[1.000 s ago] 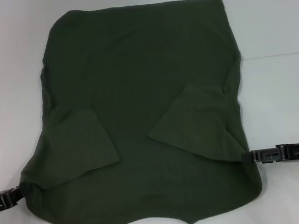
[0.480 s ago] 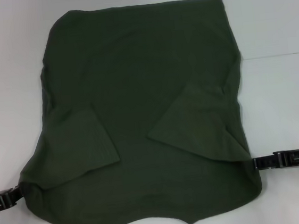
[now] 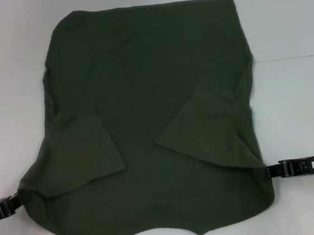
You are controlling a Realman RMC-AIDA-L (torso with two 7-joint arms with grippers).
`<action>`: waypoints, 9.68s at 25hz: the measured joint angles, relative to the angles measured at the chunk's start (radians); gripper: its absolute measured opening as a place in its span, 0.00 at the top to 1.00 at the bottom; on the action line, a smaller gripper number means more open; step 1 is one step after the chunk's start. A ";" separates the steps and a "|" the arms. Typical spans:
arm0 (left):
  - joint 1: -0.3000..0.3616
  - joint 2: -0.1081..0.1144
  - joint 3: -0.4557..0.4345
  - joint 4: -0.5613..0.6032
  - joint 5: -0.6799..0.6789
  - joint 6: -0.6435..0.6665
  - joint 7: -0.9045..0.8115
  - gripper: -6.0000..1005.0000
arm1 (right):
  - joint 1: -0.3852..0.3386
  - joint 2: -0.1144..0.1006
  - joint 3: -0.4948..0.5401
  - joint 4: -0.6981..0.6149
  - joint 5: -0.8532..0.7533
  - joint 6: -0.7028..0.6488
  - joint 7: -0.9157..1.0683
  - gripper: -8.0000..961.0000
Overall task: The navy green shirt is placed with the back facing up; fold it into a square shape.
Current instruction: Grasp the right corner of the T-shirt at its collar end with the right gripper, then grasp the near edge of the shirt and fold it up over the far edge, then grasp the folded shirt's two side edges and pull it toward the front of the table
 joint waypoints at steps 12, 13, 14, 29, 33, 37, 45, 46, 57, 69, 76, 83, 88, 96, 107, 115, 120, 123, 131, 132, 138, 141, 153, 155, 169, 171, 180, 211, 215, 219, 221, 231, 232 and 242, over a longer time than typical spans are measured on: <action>-0.007 0.002 0.000 0.001 -0.042 0.068 -0.009 0.97 | -0.078 0.017 0.122 -0.015 0.005 -0.083 -0.102 0.95; -0.007 0.003 -0.002 0.002 -0.051 0.083 -0.010 0.97 | -0.087 0.018 0.139 -0.015 0.005 -0.092 -0.113 0.94; -0.008 0.003 -0.006 0.003 -0.058 0.093 -0.011 0.97 | -0.097 0.018 0.162 -0.015 0.005 -0.103 -0.126 0.94; 0.010 0.011 -0.133 -0.031 -0.087 0.227 -0.038 0.97 | -0.208 0.013 0.411 -0.015 0.008 -0.263 -0.266 0.94; 0.018 0.010 -0.140 -0.036 -0.087 0.262 -0.038 0.97 | -0.242 -0.004 0.455 -0.016 0.006 -0.298 -0.287 0.94; 0.035 0.004 -0.140 -0.054 -0.083 0.317 -0.038 0.97 | -0.274 -0.028 0.472 -0.031 0.006 -0.306 -0.289 0.94; 0.085 -0.016 -0.123 -0.071 -0.073 0.372 -0.038 0.97 | -0.313 -0.057 0.493 -0.041 -0.002 -0.328 -0.317 0.95; 0.090 -0.018 -0.121 -0.074 -0.070 0.377 -0.038 0.97 | -0.317 -0.058 0.493 -0.041 -0.003 -0.329 -0.320 0.95; 0.120 -0.025 -0.120 -0.099 -0.024 0.408 -0.016 0.97 | -0.353 -0.070 0.513 -0.041 -0.041 -0.342 -0.327 0.94; 0.088 -0.020 -0.121 -0.101 0.000 0.421 -0.034 0.97 | -0.366 -0.082 0.638 -0.034 -0.068 -0.400 -0.341 0.94; -0.042 0.021 -0.131 -0.145 -0.011 0.388 -0.048 0.97 | -0.281 -0.081 0.701 -0.026 -0.059 -0.397 -0.361 0.94; -0.219 0.072 -0.125 -0.231 -0.060 0.214 -0.040 0.97 | -0.143 -0.087 0.723 -0.012 -0.001 -0.351 -0.361 0.94; -0.318 0.078 -0.113 -0.244 -0.070 0.047 -0.028 0.97 | -0.045 -0.108 0.720 0.024 0.037 -0.247 -0.355 0.95; -0.402 0.061 -0.106 -0.282 -0.235 -0.216 0.075 0.97 | 0.083 -0.117 0.691 0.071 0.058 0.005 -0.365 0.94; -0.511 0.010 -0.108 -0.460 -0.440 -0.545 0.464 0.97 | 0.246 -0.076 0.585 0.223 0.060 0.482 -0.458 0.94; -0.523 -0.024 -0.112 -0.585 -0.645 -0.670 0.822 0.97 | 0.289 -0.015 0.575 0.300 0.090 0.690 -0.627 0.94; -0.526 -0.023 -0.109 -0.597 -0.661 -0.678 0.852 0.95 | 0.297 -0.005 0.572 0.308 0.097 0.713 -0.652 0.94; -0.526 -0.023 -0.106 -0.602 -0.660 -0.672 0.851 0.92 | 0.298 -0.005 0.571 0.313 0.098 0.714 -0.647 0.93; -0.527 -0.024 -0.094 -0.606 -0.654 -0.659 0.846 0.83 | 0.287 0.000 0.571 0.332 0.098 0.722 -0.656 0.83; -0.524 -0.024 -0.093 -0.606 -0.653 -0.659 0.838 0.82 | 0.285 0.001 0.571 0.330 0.097 0.719 -0.657 0.81; -0.443 -0.022 -0.097 -0.565 -0.661 -0.557 0.705 0.58 | 0.265 -0.004 0.571 0.313 0.098 0.689 -0.643 0.68; -0.373 -0.022 -0.100 -0.538 -0.665 -0.374 0.657 0.51 | 0.239 -0.007 0.572 0.281 0.098 0.583 -0.614 0.55; -0.161 -0.025 -0.001 -0.441 -0.589 -0.066 0.657 0.25 | 0.098 -0.045 0.572 0.136 0.097 0.057 -0.389 0.26; -0.141 -0.025 0.035 -0.406 -0.539 -0.069 0.672 0.24 | 0.081 -0.059 0.576 0.127 0.100 0.015 -0.352 0.25; -0.141 -0.027 0.142 -0.340 -0.288 -0.186 0.759 0.24 | 0.047 -0.070 0.580 0.107 0.111 0.010 -0.290 0.25; -0.148 -0.028 0.161 -0.342 -0.286 -0.223 0.764 0.24 | 0.046 -0.068 0.581 0.109 0.111 0.019 -0.290 0.25; -0.195 -0.031 0.223 -0.373 -0.291 -0.429 0.772 0.24 | 0.033 -0.058 0.582 0.114 0.110 0.047 -0.289 0.25; -0.216 -0.031 0.277 -0.372 -0.308 -0.488 0.758 0.38 | -0.004 -0.045 0.582 0.117 0.110 0.055 -0.290 0.25; -0.217 -0.030 0.276 -0.367 -0.310 -0.499 0.750 0.47 | -0.008 -0.044 0.582 0.117 0.110 0.054 -0.290 0.25; -0.217 -0.029 0.281 -0.366 -0.310 -0.504 0.750 0.63 | -0.010 -0.044 0.582 0.117 0.110 0.048 -0.290 0.25; -0.218 -0.029 0.282 -0.365 -0.310 -0.504 0.750 0.76 | -0.011 -0.044 0.582 0.117 0.110 0.048 -0.290 0.25; -0.220 -0.029 0.285 -0.365 -0.310 -0.500 0.750 1.00 | -0.007 -0.055 0.570 0.117 0.078 0.065 -0.310 0.25; -0.221 -0.029 0.285 -0.365 -0.310 -0.497 0.750 1.00 | 0.000 -0.059 0.569 0.116 0.059 0.073 -0.308 0.25; -0.229 -0.029 0.297 -0.364 -0.310 -0.491 0.755 1.00 | 0.075 -0.075 0.405 0.101 -0.066 0.237 -0.179 0.25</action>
